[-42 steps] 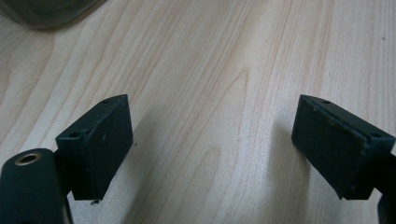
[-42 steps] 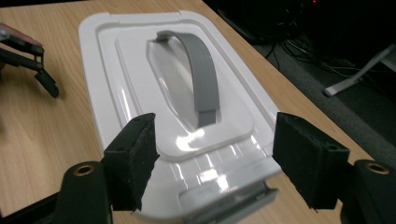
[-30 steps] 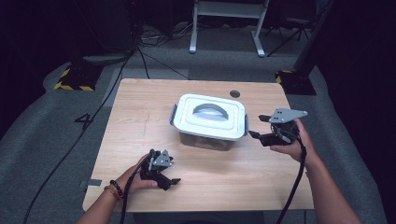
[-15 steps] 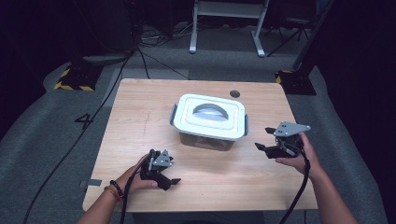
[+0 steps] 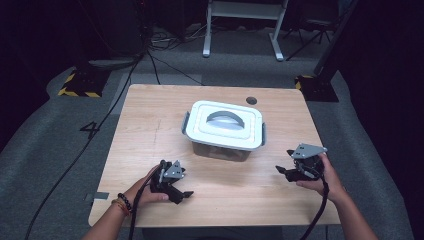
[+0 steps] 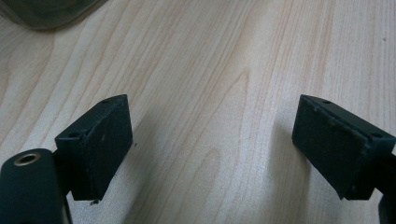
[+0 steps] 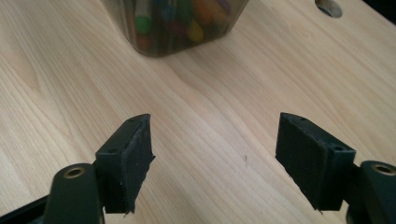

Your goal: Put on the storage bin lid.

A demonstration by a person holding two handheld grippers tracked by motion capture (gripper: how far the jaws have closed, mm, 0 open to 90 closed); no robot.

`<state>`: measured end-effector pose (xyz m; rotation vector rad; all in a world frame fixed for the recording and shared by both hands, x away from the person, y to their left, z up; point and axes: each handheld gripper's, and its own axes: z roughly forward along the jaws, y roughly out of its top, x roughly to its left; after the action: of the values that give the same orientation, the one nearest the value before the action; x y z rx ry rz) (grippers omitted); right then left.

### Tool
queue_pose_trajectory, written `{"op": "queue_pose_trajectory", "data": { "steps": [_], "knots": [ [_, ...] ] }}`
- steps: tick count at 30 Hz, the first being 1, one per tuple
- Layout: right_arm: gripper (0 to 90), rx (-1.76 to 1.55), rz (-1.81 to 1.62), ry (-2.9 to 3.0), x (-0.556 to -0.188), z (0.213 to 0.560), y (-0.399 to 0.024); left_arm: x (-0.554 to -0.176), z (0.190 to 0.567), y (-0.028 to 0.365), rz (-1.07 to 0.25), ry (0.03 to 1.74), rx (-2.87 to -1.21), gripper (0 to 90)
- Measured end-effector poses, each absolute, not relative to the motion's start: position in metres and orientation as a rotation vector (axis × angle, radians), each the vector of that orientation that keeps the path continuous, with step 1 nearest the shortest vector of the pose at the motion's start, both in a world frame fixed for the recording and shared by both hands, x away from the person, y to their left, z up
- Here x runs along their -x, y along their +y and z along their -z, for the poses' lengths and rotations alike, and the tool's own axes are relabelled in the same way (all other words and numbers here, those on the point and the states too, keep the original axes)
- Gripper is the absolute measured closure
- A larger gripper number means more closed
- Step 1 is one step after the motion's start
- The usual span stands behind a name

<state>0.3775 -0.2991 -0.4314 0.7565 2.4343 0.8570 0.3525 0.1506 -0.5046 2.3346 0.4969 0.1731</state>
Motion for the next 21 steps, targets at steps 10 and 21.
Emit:
{"op": "queue_pose_trajectory", "data": {
  "steps": [10,21],
  "knots": [
    [26.9,-0.828,-0.801,2.445,-0.372,0.456,-0.313,-0.353,0.505,0.151,-0.173,0.497,-2.335,12.7],
    [26.3,-0.961,-0.879,2.421,-0.360,0.479,-0.337,-0.352,0.505,0.151,-0.174,0.500,-2.334,12.7]
  ]
}}
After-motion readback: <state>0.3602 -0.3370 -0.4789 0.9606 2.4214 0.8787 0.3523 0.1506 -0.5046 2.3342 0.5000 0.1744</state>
